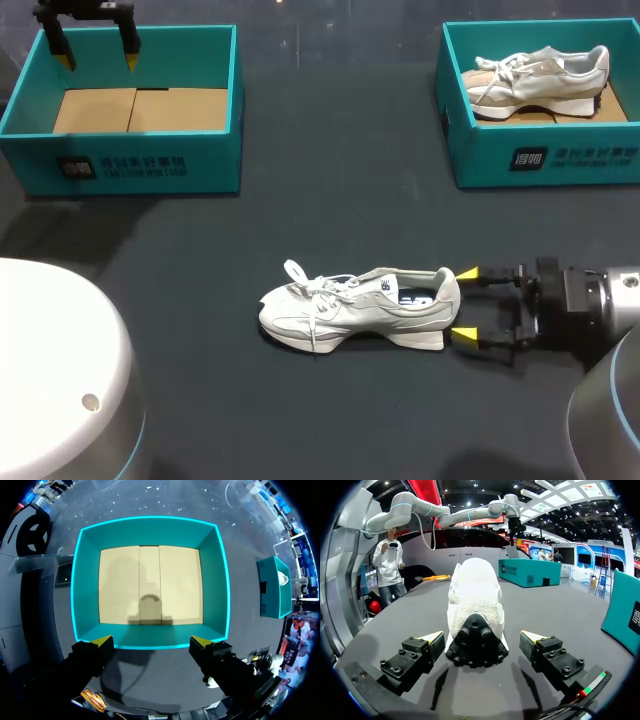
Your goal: Take the shoe out of the shoebox, open the shoe tongue, remove and reinsert the insole, then place the shoe into the shoebox
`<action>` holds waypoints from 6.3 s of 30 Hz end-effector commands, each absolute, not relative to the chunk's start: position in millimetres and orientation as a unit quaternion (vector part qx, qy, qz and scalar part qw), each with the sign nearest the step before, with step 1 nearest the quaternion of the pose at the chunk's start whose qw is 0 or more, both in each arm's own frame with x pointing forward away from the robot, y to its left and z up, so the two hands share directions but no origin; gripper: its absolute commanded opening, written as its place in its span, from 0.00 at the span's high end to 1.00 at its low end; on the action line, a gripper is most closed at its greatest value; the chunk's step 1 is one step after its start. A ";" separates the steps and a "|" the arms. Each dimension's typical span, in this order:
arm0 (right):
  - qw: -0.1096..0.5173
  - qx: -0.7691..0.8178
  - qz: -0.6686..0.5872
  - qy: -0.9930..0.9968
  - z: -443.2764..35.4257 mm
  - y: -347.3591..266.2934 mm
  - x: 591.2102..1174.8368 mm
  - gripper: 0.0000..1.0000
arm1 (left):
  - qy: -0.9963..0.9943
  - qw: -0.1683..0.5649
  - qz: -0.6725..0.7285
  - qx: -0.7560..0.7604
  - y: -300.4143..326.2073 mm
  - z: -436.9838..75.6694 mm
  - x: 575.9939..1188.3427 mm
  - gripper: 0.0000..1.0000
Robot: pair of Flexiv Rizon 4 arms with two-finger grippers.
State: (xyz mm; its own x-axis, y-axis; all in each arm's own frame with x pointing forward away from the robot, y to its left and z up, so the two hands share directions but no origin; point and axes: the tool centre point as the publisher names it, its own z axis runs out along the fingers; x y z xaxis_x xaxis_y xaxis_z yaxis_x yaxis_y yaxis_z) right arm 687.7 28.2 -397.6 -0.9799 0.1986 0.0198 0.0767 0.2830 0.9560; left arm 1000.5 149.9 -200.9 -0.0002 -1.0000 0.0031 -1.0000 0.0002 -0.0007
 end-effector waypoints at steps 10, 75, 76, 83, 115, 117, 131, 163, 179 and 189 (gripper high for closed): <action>0.046 0.081 0.592 0.800 -399.6 40.4 684.8 0.00 | -0.707 0.001 0.001 0.707 149.9 -200.6 1000.4 0.00; 0.030 0.045 0.575 0.817 -412.2 85.3 692.0 1.00 | -0.707 0.001 0.001 0.707 149.9 -200.6 1000.4 0.00; 0.030 0.044 0.575 0.817 -412.1 85.4 692.2 1.00 | -0.707 0.001 0.001 0.707 149.9 -200.6 1000.4 0.00; 0.028 0.041 0.574 0.817 -412.8 86.4 694.7 1.00 | -0.707 0.001 0.001 0.707 149.9 -200.6 1000.4 0.00; 0.022 0.039 0.575 0.817 -412.0 87.5 696.9 1.00 | -0.690 -0.029 -0.002 0.724 128.0 -203.1 975.8 0.00; 0.022 0.039 0.575 0.817 -412.0 87.5 696.9 1.00 | -0.681 -0.042 -0.004 0.731 117.4 -206.2 963.0 0.00; 0.022 0.039 0.575 0.817 -412.0 87.5 696.9 1.00 | -0.677 -0.040 0.009 0.735 49.9 -197.8 869.0 0.00; 0.022 0.039 0.575 0.817 -412.0 87.5 696.9 1.00 | -0.722 -0.036 0.017 0.690 -48.3 -201.7 751.5 0.00; 0.022 0.039 0.575 0.817 -412.0 87.5 696.9 1.00 | -0.731 -0.037 0.001 0.681 -84.0 -209.3 735.7 0.00; 0.022 0.039 0.575 0.817 -412.0 87.5 696.9 1.00 | -0.736 -0.019 -0.005 0.677 -103.1 -219.3 726.7 0.00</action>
